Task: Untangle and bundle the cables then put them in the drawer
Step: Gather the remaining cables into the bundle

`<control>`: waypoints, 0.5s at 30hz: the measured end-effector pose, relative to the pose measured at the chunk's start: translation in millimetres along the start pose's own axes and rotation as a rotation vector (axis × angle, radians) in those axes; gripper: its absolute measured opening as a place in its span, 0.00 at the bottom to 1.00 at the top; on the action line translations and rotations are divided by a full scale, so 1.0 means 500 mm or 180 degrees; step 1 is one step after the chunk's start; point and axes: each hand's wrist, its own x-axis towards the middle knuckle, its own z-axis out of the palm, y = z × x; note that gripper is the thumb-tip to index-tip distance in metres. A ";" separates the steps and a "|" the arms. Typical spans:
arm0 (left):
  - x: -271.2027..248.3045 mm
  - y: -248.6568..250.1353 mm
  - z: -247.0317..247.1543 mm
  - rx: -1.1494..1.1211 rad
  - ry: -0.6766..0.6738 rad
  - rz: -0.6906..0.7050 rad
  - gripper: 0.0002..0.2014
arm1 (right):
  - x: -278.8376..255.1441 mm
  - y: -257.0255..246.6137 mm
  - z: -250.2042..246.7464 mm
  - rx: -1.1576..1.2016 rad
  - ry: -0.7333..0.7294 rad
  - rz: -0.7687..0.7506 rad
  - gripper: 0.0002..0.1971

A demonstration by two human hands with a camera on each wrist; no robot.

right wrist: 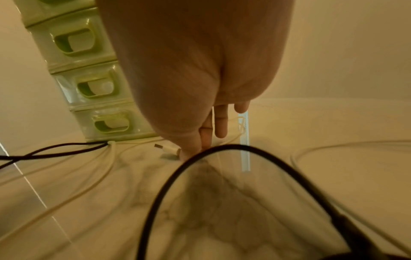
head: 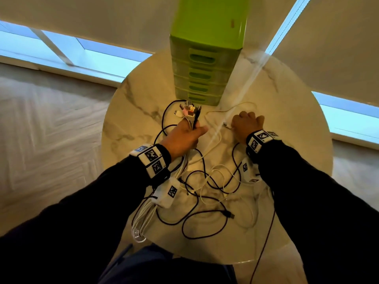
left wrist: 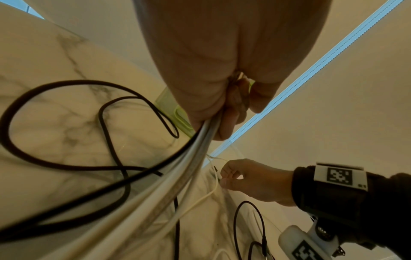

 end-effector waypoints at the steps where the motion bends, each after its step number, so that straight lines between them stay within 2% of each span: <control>1: 0.001 -0.002 0.000 -0.0051 -0.0002 -0.0004 0.15 | 0.000 0.003 0.003 -0.0072 -0.0002 -0.0069 0.16; 4: 0.002 -0.013 -0.001 -0.0287 0.0051 -0.0074 0.16 | -0.015 0.013 -0.008 -0.0167 -0.0095 -0.0210 0.15; 7: 0.002 -0.018 -0.002 -0.0888 0.0205 -0.0277 0.18 | -0.045 0.019 -0.053 0.0326 0.0093 -0.0289 0.11; 10: -0.006 -0.014 -0.004 -0.1472 0.0350 -0.0495 0.19 | -0.101 0.009 -0.105 0.1967 0.0480 -0.0306 0.11; 12: -0.015 -0.012 -0.003 -0.1872 0.0366 -0.0575 0.17 | -0.148 -0.020 -0.134 0.3137 0.0637 -0.0559 0.07; 15: -0.046 -0.004 0.008 -0.2348 0.0138 -0.0456 0.11 | -0.237 -0.082 -0.163 0.3815 0.0729 -0.1198 0.03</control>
